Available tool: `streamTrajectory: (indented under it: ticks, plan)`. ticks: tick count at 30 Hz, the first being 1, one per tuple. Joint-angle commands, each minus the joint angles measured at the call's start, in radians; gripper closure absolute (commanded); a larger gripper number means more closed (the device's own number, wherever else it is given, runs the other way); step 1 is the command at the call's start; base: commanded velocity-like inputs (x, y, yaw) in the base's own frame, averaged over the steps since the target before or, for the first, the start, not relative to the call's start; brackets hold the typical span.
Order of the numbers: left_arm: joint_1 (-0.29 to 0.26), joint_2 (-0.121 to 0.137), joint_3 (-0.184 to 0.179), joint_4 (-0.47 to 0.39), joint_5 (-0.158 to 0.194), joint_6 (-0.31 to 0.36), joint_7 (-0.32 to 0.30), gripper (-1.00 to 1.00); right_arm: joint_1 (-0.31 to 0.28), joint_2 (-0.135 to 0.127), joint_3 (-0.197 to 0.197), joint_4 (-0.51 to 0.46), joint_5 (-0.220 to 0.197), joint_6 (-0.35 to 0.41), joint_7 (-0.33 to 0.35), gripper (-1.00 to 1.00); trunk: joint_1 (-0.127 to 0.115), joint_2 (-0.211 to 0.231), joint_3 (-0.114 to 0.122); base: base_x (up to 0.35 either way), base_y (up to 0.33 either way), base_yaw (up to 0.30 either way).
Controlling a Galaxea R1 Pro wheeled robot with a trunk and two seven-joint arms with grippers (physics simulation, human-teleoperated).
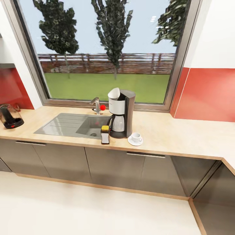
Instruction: Set up a coffee station on the kitchen countertop: keep the coffee maker on the countertop, move the bottle of coffee from the kitchen shelf to the counter next to the coffee maker, place a paper coffee filter on top of the coffee maker, put the saucer next to the coffee maker with the coffee cup on the saucer, and place the electric kettle next to the coffee maker.
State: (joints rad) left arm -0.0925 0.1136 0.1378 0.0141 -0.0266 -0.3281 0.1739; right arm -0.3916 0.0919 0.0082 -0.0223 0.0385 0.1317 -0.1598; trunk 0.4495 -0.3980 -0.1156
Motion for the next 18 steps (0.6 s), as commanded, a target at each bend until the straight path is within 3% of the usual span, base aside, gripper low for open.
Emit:
streamTrajectory:
  ticks: [1, 11, 18]
  plan:
    - [-0.001, 0.000, 0.006, 0.001, -0.003, -0.004, 0.001, -1.00, 0.003, 0.000, 0.001, -0.002, 0.004, 0.014, -0.002, -1.00, 0.001, -0.002, -0.002, 0.000, 0.000, 0.000]
    - [-0.001, 0.000, 0.005, 0.002, -0.003, -0.004, 0.001, -1.00, 0.012, 0.002, 0.001, -0.004, 0.002, 0.028, -0.001, -1.00, 0.001, -0.002, -0.002, 0.000, 0.000, 0.005]
    - [-0.001, 0.000, 0.006, 0.002, -0.003, -0.003, 0.001, -1.00, 0.013, 0.002, 0.001, -0.004, 0.003, 0.027, 0.000, -1.00, 0.001, -0.002, -0.009, 0.000, 0.000, 0.190]
